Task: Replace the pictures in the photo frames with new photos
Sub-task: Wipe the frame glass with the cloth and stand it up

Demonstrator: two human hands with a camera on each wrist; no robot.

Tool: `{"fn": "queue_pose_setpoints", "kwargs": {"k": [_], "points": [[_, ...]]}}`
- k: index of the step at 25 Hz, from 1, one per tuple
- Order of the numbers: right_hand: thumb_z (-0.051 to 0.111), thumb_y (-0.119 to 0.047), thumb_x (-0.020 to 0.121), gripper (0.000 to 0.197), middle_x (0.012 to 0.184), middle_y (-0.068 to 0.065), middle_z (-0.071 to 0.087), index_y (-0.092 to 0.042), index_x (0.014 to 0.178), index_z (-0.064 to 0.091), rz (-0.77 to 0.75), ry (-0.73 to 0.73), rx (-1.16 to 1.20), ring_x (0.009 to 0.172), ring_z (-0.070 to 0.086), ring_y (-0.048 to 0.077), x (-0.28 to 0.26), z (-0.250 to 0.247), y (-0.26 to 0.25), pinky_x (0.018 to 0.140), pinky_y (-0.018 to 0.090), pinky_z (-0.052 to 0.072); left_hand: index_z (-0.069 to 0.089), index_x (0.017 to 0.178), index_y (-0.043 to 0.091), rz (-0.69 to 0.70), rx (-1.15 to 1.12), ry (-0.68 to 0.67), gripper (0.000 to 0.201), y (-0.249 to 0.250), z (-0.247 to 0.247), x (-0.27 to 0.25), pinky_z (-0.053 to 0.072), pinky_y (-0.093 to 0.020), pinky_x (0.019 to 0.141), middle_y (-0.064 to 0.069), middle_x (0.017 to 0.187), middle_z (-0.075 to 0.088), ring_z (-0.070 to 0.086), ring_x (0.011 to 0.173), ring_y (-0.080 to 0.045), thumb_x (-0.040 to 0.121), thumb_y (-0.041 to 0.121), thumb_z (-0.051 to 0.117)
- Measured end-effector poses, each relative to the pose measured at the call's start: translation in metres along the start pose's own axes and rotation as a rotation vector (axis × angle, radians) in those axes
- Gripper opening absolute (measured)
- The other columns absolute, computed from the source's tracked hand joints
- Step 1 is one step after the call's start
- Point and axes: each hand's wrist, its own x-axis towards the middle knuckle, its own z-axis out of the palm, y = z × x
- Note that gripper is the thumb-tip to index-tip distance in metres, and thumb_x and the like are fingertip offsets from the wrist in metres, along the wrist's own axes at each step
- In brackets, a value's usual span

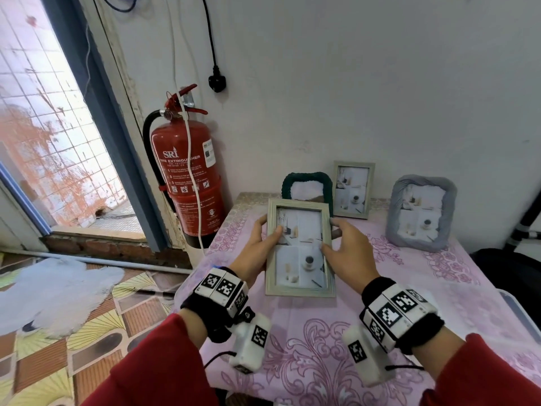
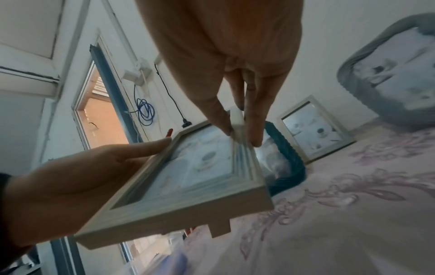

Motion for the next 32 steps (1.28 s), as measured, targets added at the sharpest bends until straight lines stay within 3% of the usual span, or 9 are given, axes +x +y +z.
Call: {"fn": "queue_pose_setpoints", "kwargs": {"k": [5,9,12,14,17,19,23,27,32], "points": [[0.067,-0.014,0.081,0.052,0.112,0.002,0.062,-0.018,0.129,0.048,-0.103,0.045,0.072,0.099,0.060,0.018,0.026,0.008,-0.023,0.082,0.026,0.045,0.040,0.130,0.032,0.132,-0.113,0.026,0.037,0.022,-0.020,0.018,0.058,-0.027,0.065,0.012,0.094,0.073,0.071,0.084,-0.006,0.094,0.035,0.048],[0.069,-0.015,0.080,0.054,0.105,0.001,0.061,-0.019,0.128,0.044,-0.165,0.010,0.167,0.078,0.056,-0.001,0.059,0.018,-0.044,0.066,0.014,0.044,0.043,0.130,0.029,0.201,-0.131,0.036,0.035,0.047,-0.044,0.040,0.058,-0.027,0.070,0.009,0.103,0.071,0.070,0.090,-0.008,0.095,0.028,0.048],[0.069,-0.018,0.082,0.069,0.116,0.001,0.052,-0.021,0.139,0.031,-0.201,-0.083,0.185,0.091,0.059,0.016,0.092,0.022,-0.064,0.077,0.024,0.050,0.043,0.130,0.028,0.234,-0.153,0.059,0.034,0.066,-0.063,0.059,0.056,-0.036,0.082,-0.001,0.116,0.065,0.066,0.100,-0.017,0.096,0.024,0.047],[0.066,-0.018,0.084,0.071,0.118,0.000,0.048,-0.025,0.143,0.026,-0.250,-0.106,0.175,0.087,0.056,0.015,0.119,0.026,-0.079,0.071,0.017,0.045,0.042,0.132,0.026,0.241,-0.158,0.065,0.036,0.074,-0.076,0.075,0.053,-0.040,0.089,-0.005,0.121,0.061,0.062,0.105,-0.021,0.096,0.023,0.045],[0.060,-0.010,0.087,0.059,0.126,0.008,0.048,-0.022,0.140,0.037,-0.348,-0.145,0.104,0.083,0.054,0.014,0.162,0.035,-0.098,0.071,0.012,0.041,0.042,0.131,0.026,0.260,-0.162,0.060,0.034,0.078,-0.096,0.104,0.059,-0.032,0.077,-0.001,0.112,0.064,0.067,0.092,-0.014,0.097,0.020,0.042],[0.057,-0.005,0.088,0.053,0.127,0.011,0.050,-0.018,0.137,0.042,-0.377,-0.163,0.046,0.087,0.053,0.016,0.188,0.042,-0.107,0.075,0.012,0.040,0.042,0.130,0.028,0.251,-0.171,0.062,0.033,0.077,-0.107,0.124,0.059,-0.033,0.077,0.000,0.110,0.066,0.067,0.093,-0.014,0.097,0.021,0.042],[0.057,-0.007,0.087,0.053,0.129,0.013,0.051,-0.012,0.138,0.041,-0.367,-0.225,-0.057,0.106,0.055,0.026,0.235,0.065,-0.113,0.091,0.026,0.041,0.042,0.127,0.032,0.237,-0.192,0.073,0.033,0.073,-0.126,0.169,0.054,-0.037,0.083,-0.003,0.118,0.063,0.063,0.102,-0.020,0.096,0.020,0.044],[0.057,-0.010,0.088,0.054,0.136,0.012,0.049,-0.009,0.139,0.040,-0.314,-0.313,-0.163,0.119,0.052,0.029,0.273,0.082,-0.104,0.096,0.028,0.039,0.039,0.132,0.028,0.205,-0.247,0.065,0.038,0.055,-0.135,0.216,0.046,-0.048,0.098,-0.009,0.128,0.058,0.056,0.116,-0.028,0.097,0.015,0.042],[0.057,-0.015,0.090,0.054,0.135,0.011,0.050,-0.012,0.140,0.039,-0.236,-0.474,-0.318,0.123,0.049,0.024,0.310,0.093,-0.088,0.096,0.025,0.038,0.040,0.129,0.029,0.162,-0.329,0.012,0.039,0.024,-0.145,0.260,0.057,-0.035,0.071,-0.001,0.110,0.069,0.069,0.096,-0.017,0.095,0.011,0.043]]}}
